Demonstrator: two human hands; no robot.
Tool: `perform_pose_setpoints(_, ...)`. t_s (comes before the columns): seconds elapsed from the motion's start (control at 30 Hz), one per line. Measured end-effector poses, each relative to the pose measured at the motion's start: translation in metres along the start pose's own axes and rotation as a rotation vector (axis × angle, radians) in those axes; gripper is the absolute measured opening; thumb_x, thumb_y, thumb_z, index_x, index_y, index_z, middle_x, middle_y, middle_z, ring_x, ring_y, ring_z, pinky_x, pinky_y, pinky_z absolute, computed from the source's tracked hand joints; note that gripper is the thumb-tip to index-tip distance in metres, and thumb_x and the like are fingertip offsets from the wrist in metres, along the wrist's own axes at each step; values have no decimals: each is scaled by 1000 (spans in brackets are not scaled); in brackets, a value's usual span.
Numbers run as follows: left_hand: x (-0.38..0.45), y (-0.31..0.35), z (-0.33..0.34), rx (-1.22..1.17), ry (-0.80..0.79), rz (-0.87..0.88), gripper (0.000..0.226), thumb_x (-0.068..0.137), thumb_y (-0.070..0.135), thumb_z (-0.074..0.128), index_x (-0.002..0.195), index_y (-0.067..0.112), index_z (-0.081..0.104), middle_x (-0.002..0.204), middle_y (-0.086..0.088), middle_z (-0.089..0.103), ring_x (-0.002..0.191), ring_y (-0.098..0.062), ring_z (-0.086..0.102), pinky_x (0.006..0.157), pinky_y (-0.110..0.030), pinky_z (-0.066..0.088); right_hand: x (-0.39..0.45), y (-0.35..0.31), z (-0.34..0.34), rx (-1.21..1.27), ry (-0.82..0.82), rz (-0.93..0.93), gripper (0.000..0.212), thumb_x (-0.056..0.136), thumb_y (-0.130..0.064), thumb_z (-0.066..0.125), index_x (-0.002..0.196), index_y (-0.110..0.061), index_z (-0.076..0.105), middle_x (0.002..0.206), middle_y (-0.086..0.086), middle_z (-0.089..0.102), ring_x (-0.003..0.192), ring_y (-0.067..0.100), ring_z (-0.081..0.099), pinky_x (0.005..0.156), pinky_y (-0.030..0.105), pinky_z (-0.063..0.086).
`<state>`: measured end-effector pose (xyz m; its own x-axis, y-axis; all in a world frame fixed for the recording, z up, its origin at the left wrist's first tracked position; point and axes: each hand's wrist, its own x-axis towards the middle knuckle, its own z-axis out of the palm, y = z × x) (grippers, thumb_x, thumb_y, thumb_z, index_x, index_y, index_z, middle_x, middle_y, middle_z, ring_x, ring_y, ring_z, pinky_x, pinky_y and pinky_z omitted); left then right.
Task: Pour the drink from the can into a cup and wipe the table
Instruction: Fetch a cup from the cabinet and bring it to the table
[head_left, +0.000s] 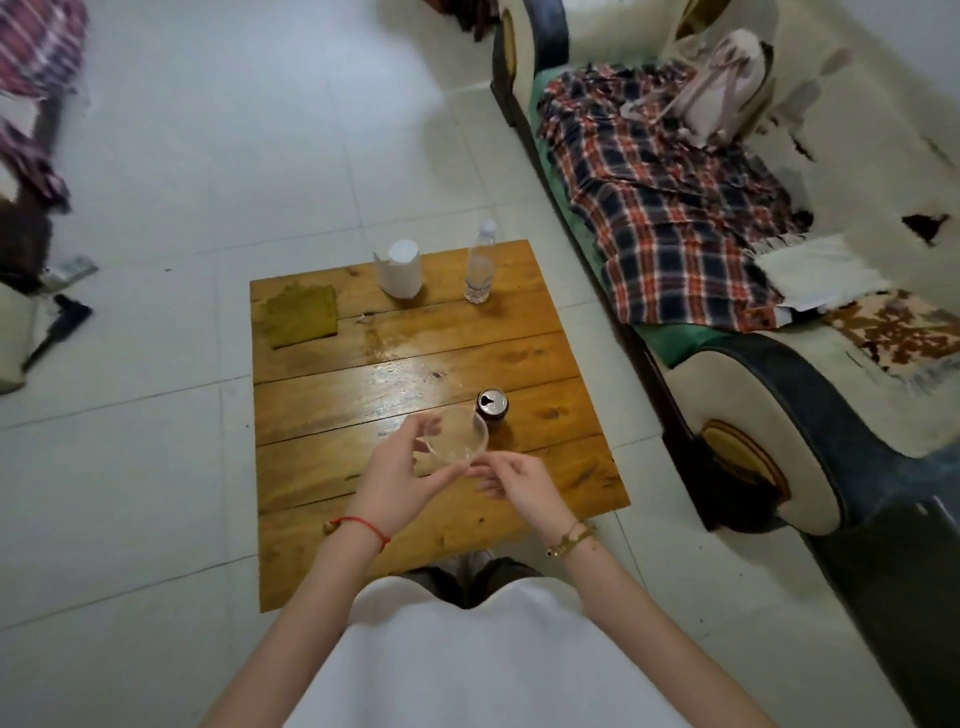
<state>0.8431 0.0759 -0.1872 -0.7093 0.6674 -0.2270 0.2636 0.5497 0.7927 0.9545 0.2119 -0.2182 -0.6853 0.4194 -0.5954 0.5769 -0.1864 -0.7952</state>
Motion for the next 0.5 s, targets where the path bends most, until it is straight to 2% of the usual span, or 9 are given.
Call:
perform_pose_setpoints(0.1,5,1,4,-21,69,-59,70,74,46,77,133,23,48,124,10,59,108,-7,57,91,-30,52,20,-5,-19,-73,8,-9,29,102,-19,42,115,-9,66,98,1,72,79,7,64,72,18,53)
perform_pose_setpoints(0.23,15,-1,8,-42,132,-133,71,76,45,76,136,23,45,129,9,57,111,-6,55,94,-30,51,59,-5,-46,-250,108,-25,23,98,-26,52,104,-13,70,91,-4,72,74,13,61,73,33,54)
perform_pose_setpoints(0.27,18,-3,9,-44,141,-149,71,76,45,76,137,23,45,130,9,56,112,-6,55,94,-30,51,69,-4,-51,-305,122,-35,22,97,-27,54,102,-13,69,92,-3,72,73,12,59,70,30,52)
perform_pose_setpoints(0.37,28,-10,12,-36,174,-185,71,77,44,75,137,21,45,132,7,56,113,-7,53,95,-29,49,100,-4,-63,-432,141,-52,29,94,-29,59,116,-11,64,108,1,68,95,12,61,81,23,48)
perform_pose_setpoints(0.5,41,-24,20,-35,229,-234,70,78,38,78,138,21,45,132,6,58,113,-5,53,96,-29,48,147,13,-69,-576,149,-24,53,86,-36,68,130,-10,52,123,6,61,114,22,57,96,36,49)
